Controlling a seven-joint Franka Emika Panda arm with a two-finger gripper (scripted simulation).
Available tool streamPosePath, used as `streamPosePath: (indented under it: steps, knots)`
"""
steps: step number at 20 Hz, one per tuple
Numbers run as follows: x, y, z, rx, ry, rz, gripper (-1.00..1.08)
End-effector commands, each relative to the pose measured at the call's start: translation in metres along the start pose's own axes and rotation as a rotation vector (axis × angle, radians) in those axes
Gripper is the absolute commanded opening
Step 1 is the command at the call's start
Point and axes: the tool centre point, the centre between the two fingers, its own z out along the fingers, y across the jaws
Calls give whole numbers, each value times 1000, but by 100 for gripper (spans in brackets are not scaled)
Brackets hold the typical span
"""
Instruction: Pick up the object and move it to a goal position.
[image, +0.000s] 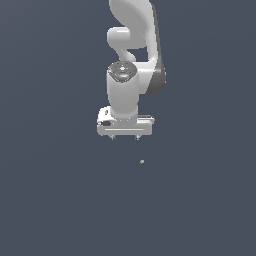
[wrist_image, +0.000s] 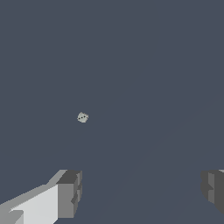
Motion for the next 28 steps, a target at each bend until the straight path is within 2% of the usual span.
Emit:
streamPosePath:
  steps: [1, 10, 19, 28]
  knots:
    - [0, 0, 0, 0, 0, 0, 100]
    - [8, -19, -3, 5, 14, -66, 100]
    - [9, -20, -1, 3, 14, -87, 100]
    - [14, -27, 13, -5, 9, -223, 100]
